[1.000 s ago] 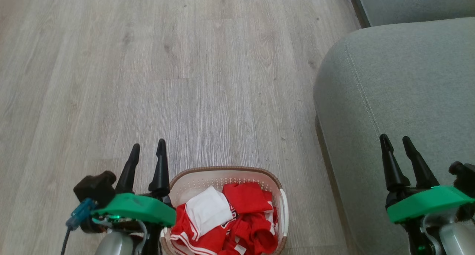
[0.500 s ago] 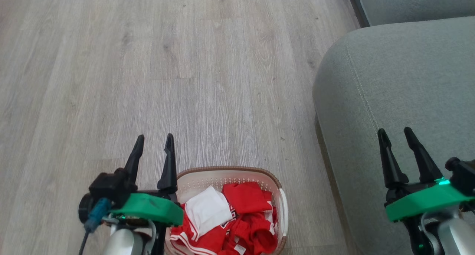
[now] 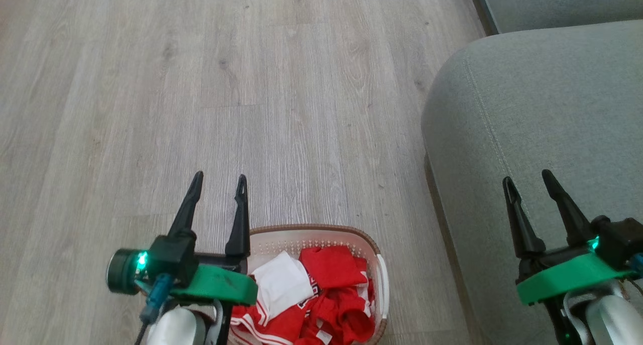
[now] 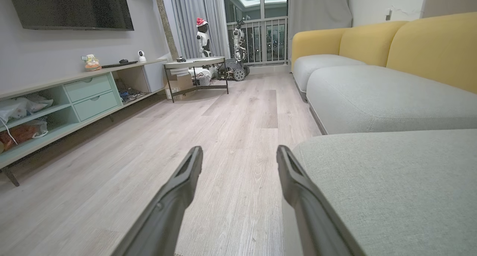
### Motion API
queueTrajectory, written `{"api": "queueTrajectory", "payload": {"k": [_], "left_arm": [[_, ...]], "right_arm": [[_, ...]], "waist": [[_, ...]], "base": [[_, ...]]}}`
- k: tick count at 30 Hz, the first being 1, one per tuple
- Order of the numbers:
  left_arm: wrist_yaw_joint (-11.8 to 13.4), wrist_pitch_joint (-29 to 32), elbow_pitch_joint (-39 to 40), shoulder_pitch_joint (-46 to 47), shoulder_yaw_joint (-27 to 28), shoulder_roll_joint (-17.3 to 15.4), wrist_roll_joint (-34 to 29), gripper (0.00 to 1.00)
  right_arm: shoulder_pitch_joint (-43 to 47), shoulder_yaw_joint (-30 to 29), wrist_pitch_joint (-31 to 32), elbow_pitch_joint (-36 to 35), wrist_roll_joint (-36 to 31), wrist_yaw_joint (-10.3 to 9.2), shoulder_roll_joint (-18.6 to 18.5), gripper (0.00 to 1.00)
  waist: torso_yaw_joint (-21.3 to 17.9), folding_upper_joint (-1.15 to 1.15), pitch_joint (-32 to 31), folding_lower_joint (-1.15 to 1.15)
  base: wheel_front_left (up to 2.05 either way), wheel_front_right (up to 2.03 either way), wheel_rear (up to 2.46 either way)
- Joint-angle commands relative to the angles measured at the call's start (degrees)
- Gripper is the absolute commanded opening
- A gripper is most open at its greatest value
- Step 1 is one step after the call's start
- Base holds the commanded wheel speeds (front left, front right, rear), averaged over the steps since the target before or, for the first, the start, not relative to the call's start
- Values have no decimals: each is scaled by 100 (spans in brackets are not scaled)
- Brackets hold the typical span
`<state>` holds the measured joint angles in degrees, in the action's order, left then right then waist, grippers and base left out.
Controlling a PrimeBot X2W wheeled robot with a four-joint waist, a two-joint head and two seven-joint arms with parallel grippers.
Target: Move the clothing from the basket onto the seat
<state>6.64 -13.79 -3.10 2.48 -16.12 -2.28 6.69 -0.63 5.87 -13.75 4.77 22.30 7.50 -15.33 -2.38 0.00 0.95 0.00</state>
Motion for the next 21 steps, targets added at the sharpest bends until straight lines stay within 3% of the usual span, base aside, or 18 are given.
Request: {"api": "queueTrajectory", "payload": {"k": [1,21], "left_arm": [[55,-91,248,337,124,-58,-158,100],[99,-121,238,334,101,-60,-243,100]], "right_arm": [[-271,110,-94,-242,-132,-1,-181,100],[-313,114,-125,-273,-191,-1,-191,100]], "waist": [[-1,0,0,0],[-67,0,56,0]], "base": [[0,0,0],[0,0,0]]}}
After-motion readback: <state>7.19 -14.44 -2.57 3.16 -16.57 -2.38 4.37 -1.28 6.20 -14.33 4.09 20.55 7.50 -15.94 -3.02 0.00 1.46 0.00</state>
